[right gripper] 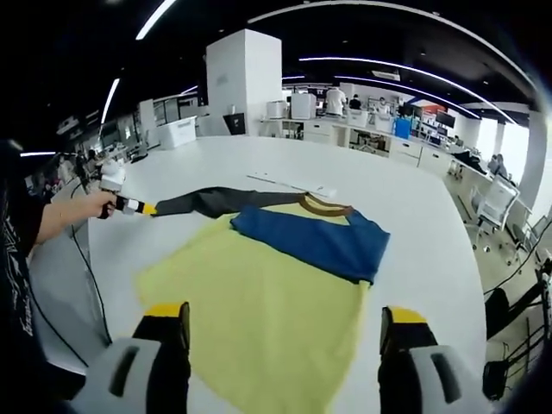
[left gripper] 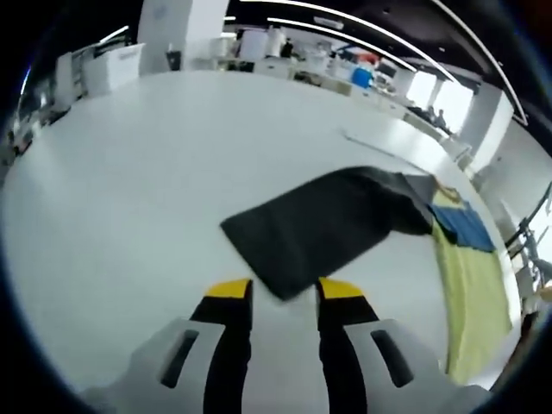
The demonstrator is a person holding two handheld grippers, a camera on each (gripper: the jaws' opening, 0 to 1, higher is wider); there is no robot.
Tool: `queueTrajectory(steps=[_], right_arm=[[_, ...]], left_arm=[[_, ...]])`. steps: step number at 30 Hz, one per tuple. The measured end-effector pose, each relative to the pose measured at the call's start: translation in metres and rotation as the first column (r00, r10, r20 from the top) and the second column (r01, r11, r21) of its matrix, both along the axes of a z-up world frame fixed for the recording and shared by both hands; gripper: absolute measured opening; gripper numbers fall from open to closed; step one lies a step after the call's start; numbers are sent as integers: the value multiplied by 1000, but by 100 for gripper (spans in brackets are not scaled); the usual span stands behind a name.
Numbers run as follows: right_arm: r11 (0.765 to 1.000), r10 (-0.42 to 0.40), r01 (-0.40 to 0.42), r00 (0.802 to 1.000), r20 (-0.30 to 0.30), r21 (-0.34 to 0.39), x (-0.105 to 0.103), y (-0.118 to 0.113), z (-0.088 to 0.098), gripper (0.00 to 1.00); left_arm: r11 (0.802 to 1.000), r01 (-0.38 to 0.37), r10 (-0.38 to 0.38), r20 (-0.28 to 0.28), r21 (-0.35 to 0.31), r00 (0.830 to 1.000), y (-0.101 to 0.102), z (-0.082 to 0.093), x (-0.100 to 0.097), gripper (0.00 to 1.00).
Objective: Fold the garment on the visible template until the final outline fits inside the template.
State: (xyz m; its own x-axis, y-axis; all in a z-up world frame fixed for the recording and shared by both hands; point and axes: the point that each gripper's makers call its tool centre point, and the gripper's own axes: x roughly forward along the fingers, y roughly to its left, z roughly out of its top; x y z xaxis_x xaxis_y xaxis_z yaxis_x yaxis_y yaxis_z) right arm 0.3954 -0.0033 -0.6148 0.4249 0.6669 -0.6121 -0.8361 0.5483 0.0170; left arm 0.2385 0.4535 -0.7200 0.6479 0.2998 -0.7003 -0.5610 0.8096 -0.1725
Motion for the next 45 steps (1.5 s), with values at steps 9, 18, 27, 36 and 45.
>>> queueTrajectory(steps=[9,18,27,36,45], right_arm=[[1000,-21,21,1000,18,-8,4,-5,1,88],[1000,-7,8,999,32,-19,0,-3,0,87],[1000,-9,10,999,37,-16,0,-4,2,87],[1000,-8,9,999,36,-13,-3,-4,3,88],[1000,26,-26,1000,6,-5,-12,3,4,94]], left_arm=[[999,-22,23,-59,31,998,7,-2,3,15],[996,-84,84,-69,-5,994,15,-6,1,1],[997,-67,65,-62,-28,996,14,-6,2,0],[999,-47,46,-72,-3,996,28,-4,-8,0],[998,41,-36,-100,49,994,45,-2,-5,0]])
